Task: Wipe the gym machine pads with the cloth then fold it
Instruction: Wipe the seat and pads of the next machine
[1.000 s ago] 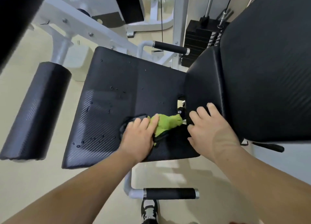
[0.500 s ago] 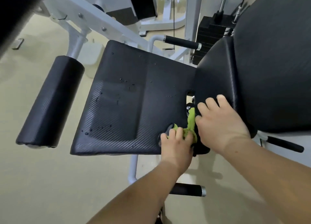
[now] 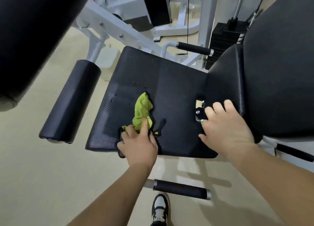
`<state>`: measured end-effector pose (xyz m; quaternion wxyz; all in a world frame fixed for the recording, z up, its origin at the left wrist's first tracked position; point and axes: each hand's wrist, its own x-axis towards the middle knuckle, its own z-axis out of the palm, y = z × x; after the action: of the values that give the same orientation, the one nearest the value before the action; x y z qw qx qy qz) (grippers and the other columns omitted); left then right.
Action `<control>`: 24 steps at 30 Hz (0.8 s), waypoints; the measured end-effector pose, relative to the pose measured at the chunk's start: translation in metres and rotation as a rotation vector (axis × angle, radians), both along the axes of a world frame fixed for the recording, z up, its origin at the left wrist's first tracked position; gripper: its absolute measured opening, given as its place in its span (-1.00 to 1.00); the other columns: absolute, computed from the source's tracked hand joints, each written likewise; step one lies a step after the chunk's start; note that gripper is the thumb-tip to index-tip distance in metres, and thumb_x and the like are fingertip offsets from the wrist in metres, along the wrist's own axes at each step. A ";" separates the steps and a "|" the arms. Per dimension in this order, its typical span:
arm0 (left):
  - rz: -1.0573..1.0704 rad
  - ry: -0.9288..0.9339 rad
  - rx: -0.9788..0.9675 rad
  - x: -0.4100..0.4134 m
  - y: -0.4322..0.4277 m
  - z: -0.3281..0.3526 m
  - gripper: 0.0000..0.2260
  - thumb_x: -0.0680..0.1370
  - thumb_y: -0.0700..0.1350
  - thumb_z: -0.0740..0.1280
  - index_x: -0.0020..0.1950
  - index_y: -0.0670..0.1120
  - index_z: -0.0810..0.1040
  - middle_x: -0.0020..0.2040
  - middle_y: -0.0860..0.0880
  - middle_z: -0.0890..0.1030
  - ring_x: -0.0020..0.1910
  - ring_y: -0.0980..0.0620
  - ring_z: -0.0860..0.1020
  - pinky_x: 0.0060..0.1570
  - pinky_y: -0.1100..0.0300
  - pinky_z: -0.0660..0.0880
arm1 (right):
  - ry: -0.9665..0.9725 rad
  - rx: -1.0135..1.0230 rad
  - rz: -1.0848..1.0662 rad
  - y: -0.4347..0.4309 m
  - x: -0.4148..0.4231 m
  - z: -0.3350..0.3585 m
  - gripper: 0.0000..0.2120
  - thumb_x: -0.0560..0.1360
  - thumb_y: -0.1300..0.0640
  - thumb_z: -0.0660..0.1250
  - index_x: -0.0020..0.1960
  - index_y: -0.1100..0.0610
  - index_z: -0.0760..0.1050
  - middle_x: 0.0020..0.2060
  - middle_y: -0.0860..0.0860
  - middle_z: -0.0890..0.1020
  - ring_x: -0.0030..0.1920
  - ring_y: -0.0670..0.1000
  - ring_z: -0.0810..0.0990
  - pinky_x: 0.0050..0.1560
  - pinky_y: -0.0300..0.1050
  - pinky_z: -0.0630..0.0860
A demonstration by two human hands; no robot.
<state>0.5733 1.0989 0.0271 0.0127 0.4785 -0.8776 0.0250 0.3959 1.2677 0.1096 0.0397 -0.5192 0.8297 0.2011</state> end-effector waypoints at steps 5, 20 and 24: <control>-0.816 -0.175 0.053 -0.010 0.039 -0.015 -0.50 0.56 0.15 0.29 0.50 0.25 0.33 0.16 -0.11 0.50 0.01 -0.19 0.42 -0.10 -0.06 0.36 | 0.047 -0.058 0.017 0.014 -0.009 -0.010 -0.60 0.53 -0.24 0.32 0.02 0.07 0.69 -0.01 0.10 0.55 0.09 0.23 0.43 0.31 0.29 0.21; -0.537 -0.142 0.200 -0.007 0.088 -0.018 -0.45 0.55 0.11 0.32 0.53 0.16 0.28 0.19 -0.16 0.46 0.07 -0.24 0.44 -0.11 -0.14 0.46 | 0.030 -0.332 0.034 0.015 -0.010 -0.033 -0.72 0.28 0.06 0.58 -0.36 0.26 0.61 -0.31 0.22 0.48 -0.18 0.26 0.43 0.12 0.35 0.34; -0.891 -0.318 0.132 -0.018 0.035 -0.009 -0.43 0.54 0.11 0.32 0.55 0.23 0.26 0.12 -0.09 0.44 0.04 -0.18 0.46 -0.09 -0.06 0.43 | 0.023 -0.379 0.039 0.011 -0.004 -0.038 -0.87 0.26 0.24 0.49 -0.39 0.25 0.56 -0.33 0.21 0.47 -0.22 0.23 0.41 0.07 0.35 0.35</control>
<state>0.5555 1.1342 0.0180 -0.1426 0.0455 -0.9881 0.0342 0.3918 1.2790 0.0718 -0.0723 -0.5309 0.8430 0.0480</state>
